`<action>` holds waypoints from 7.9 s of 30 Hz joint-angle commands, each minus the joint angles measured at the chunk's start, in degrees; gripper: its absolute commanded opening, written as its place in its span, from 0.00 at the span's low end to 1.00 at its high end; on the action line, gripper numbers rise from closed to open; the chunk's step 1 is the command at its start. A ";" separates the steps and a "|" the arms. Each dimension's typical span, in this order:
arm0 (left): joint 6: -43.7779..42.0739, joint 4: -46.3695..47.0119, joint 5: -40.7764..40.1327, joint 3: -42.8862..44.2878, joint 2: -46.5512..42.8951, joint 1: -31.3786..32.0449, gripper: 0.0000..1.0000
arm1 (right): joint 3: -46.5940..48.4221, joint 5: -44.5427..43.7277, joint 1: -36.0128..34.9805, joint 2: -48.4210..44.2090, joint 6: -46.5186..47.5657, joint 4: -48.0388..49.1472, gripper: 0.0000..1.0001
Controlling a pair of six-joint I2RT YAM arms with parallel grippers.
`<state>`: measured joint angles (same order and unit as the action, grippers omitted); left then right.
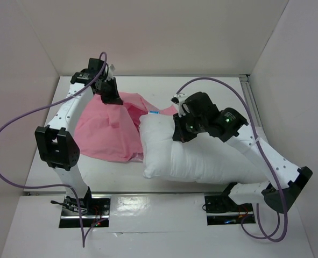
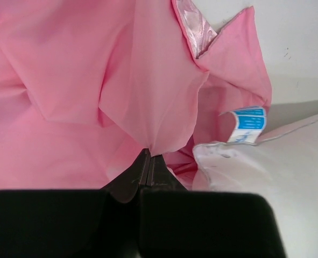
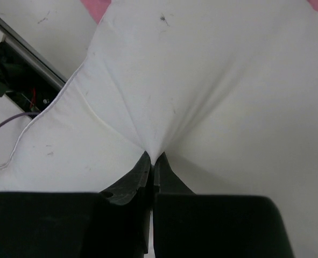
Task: Put the pillow into the pillowcase
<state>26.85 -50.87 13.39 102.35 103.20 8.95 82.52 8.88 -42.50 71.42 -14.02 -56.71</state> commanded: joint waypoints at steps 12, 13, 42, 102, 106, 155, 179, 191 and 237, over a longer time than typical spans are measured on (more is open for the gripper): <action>-4.26 0.77 4.45 -4.95 -11.70 0.81 0.00 | 4.30 2.70 -0.04 10.31 7.51 5.99 0.00; -4.26 0.77 4.45 -5.57 -11.70 0.81 0.00 | 4.84 2.72 -0.04 11.02 8.04 6.60 0.00; -9.35 -0.80 10.51 -11.91 -16.80 4.41 0.00 | 19.95 -16.17 8.66 35.80 -0.03 16.55 0.00; 31.15 12.98 -9.50 -56.91 -30.18 -4.64 0.87 | -5.01 -57.91 -19.03 15.76 -18.42 2.83 1.00; 32.39 16.15 -14.43 -58.92 -25.87 -6.93 0.87 | 2.27 -57.49 -14.03 17.87 -12.88 3.53 1.00; 3.48 -2.13 -26.84 -7.86 -7.83 -8.70 0.83 | -2.55 -34.11 -1.97 8.56 -13.93 -1.11 0.93; -6.20 -0.46 -24.36 -11.48 12.28 8.89 0.76 | 26.45 -33.05 3.21 27.54 -4.96 -5.69 0.99; -3.64 -5.98 -18.60 5.91 9.30 2.04 0.00 | 32.43 -21.55 7.43 38.26 1.54 -2.01 0.99; -7.95 -8.37 5.97 -4.26 -7.14 -0.52 0.00 | 33.08 -28.75 7.34 42.06 -13.04 20.58 0.00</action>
<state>19.46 -58.96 20.60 98.52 94.89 7.77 118.78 -15.03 -36.47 116.88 -23.11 -45.21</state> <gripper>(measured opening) 0.030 0.009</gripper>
